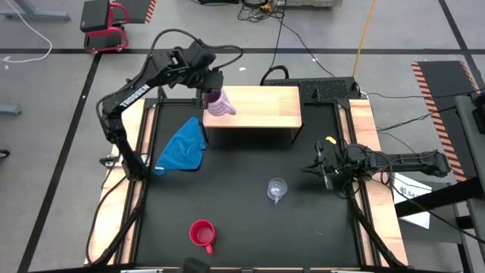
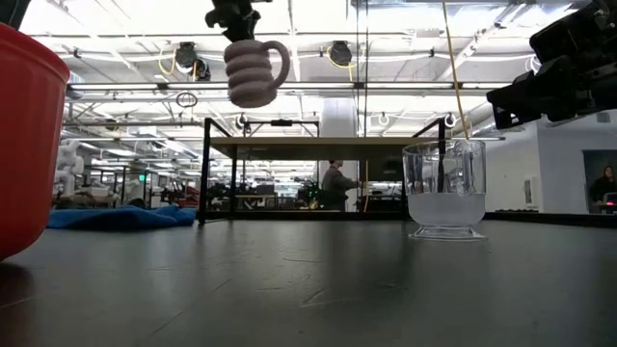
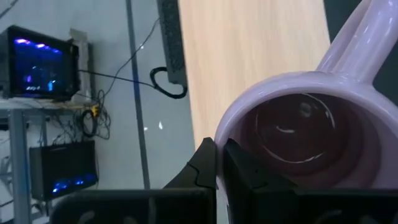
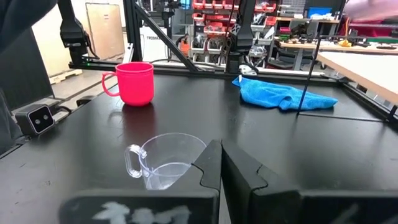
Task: Stack small to large cups/mugs on shelf
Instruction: Put the purple mug on the shelf
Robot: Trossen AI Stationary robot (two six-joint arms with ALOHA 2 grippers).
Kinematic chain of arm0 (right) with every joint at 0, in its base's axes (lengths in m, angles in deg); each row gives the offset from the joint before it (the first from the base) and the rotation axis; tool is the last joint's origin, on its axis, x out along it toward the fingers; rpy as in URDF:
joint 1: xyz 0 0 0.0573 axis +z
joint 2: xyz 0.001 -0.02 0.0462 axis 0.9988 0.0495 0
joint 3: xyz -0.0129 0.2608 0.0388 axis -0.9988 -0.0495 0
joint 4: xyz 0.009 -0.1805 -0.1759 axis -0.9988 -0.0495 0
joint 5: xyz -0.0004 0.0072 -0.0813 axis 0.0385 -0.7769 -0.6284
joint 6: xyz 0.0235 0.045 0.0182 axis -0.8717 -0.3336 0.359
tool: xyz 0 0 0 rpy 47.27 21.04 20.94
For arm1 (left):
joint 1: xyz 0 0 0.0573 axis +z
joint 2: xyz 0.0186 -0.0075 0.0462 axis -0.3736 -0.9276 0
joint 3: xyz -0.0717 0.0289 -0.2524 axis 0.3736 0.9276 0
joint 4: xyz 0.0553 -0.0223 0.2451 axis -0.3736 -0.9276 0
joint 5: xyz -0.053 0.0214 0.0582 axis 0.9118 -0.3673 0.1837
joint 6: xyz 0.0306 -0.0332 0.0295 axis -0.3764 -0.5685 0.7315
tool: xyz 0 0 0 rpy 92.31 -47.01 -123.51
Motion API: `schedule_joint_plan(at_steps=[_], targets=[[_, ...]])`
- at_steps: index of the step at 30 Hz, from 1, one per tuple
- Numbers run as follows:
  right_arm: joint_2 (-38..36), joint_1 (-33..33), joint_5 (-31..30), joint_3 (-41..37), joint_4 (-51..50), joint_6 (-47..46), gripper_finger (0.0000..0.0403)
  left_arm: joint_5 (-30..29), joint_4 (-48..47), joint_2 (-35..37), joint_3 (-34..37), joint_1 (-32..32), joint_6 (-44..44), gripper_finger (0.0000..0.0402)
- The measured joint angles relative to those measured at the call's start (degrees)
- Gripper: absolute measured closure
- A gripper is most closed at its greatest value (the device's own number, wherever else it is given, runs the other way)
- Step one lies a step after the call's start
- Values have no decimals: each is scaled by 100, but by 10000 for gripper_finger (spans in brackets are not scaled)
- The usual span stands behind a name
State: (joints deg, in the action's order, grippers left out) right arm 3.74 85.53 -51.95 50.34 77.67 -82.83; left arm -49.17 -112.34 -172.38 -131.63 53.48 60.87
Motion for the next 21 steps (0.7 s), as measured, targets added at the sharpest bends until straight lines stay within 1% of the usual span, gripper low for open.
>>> schedule_joint_plan(at_steps=[8, 16, 21], targets=[[-2, 0, -2, 2, 245, 0, 403, 14, 270, -321, -36, 243, 615, 392], [-2, 0, -2, 2, 268, 20, 403, 742, 210, -456, -114, 451, 684, 392], [-1, 0, -2, 1, 268, 20, 403, 832, 90, -455, -118, 449, 747, 392]])
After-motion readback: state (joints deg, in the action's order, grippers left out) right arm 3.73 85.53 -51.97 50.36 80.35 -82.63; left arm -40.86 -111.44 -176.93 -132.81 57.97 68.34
